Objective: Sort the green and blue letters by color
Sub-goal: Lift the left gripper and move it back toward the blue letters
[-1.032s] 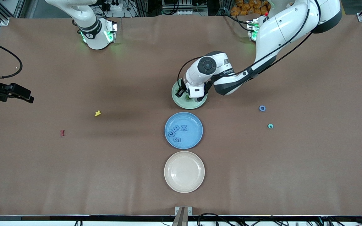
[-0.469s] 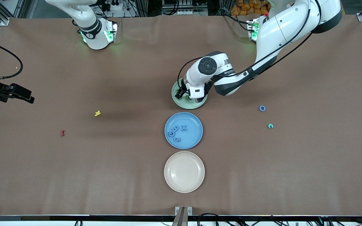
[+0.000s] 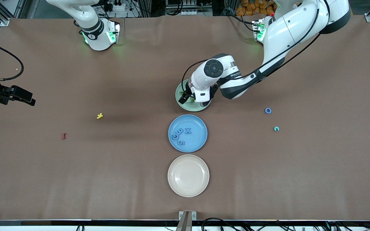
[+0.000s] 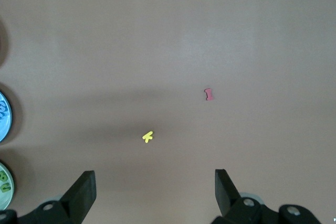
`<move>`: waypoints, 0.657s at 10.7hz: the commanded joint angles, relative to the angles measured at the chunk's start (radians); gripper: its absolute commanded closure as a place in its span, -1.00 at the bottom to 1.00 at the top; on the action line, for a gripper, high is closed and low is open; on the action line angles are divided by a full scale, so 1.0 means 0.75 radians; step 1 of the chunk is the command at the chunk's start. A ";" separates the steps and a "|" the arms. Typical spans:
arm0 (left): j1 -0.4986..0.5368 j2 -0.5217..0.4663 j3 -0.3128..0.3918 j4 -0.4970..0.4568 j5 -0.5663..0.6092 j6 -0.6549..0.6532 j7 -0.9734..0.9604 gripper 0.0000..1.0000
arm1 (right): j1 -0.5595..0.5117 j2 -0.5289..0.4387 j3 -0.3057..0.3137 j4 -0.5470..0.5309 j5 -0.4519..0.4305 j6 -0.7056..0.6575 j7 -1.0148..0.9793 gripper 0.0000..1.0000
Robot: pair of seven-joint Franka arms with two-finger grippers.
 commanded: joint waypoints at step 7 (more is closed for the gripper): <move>0.242 -0.090 -0.004 0.301 0.021 -0.561 0.017 -1.00 | 0.006 0.017 -0.002 0.033 0.004 -0.009 0.016 -1.00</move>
